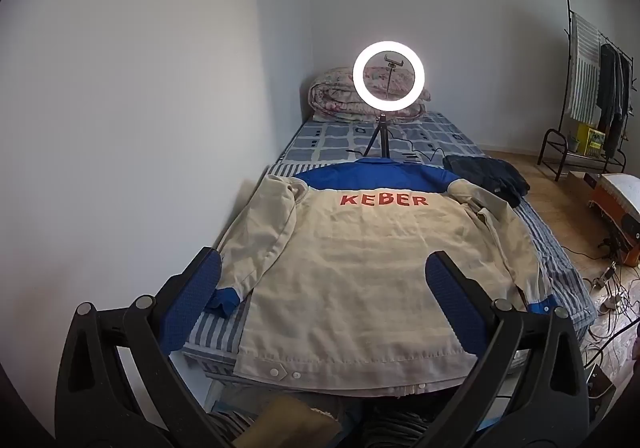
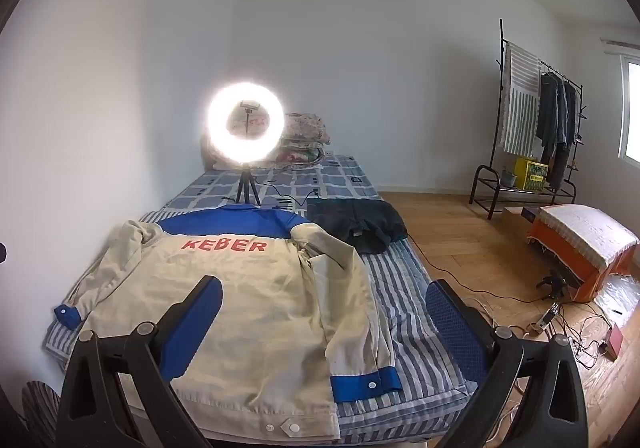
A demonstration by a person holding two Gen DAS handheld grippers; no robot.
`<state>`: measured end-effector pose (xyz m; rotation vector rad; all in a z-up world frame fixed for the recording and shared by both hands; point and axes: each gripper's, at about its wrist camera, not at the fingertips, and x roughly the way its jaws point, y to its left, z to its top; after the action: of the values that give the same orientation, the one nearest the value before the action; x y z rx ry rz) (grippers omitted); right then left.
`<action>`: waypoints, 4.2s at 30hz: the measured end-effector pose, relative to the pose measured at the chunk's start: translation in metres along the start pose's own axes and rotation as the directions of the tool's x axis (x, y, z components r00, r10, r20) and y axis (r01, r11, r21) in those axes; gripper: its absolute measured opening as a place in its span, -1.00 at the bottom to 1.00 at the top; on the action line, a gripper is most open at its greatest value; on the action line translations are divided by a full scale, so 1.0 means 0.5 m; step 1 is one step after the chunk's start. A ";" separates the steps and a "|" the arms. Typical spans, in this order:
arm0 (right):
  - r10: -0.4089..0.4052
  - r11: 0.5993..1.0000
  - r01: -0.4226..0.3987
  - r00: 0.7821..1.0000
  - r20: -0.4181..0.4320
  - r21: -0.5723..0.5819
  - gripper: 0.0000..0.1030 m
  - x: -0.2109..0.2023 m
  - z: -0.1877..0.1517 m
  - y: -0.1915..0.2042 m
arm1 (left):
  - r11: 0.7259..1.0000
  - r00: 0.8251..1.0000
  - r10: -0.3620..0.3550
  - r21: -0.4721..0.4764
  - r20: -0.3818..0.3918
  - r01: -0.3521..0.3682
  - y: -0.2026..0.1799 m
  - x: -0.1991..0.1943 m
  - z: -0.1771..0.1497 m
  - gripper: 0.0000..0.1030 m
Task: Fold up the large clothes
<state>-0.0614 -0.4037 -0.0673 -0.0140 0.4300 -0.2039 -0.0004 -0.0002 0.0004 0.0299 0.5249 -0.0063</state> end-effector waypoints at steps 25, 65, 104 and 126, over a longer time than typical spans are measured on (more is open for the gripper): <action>0.003 1.000 -0.003 1.000 0.009 -0.009 0.99 -0.001 0.002 0.013 | 0.999 0.999 0.007 -0.046 0.049 -0.005 0.026 -0.020 0.024 1.00; 0.009 1.000 -0.009 1.000 0.008 -0.007 0.99 0.003 -0.003 0.027 | 0.999 0.998 0.011 -0.042 0.057 -0.009 0.037 -0.024 0.036 1.00; 0.100 0.993 -0.100 0.995 0.006 -0.057 0.99 0.062 0.039 0.104 | 0.992 0.992 0.117 -0.053 0.039 -0.115 0.115 0.021 -0.011 1.00; 0.669 0.657 -0.691 0.719 -0.188 -0.303 0.62 0.252 0.023 0.556 | 0.965 0.967 0.221 -0.117 -0.125 -0.236 0.260 0.014 -0.182 0.63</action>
<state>0.1094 -0.1571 -0.1244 -0.2007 0.5007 0.6369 -0.0381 0.1327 -0.0781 -0.0385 0.6298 0.2573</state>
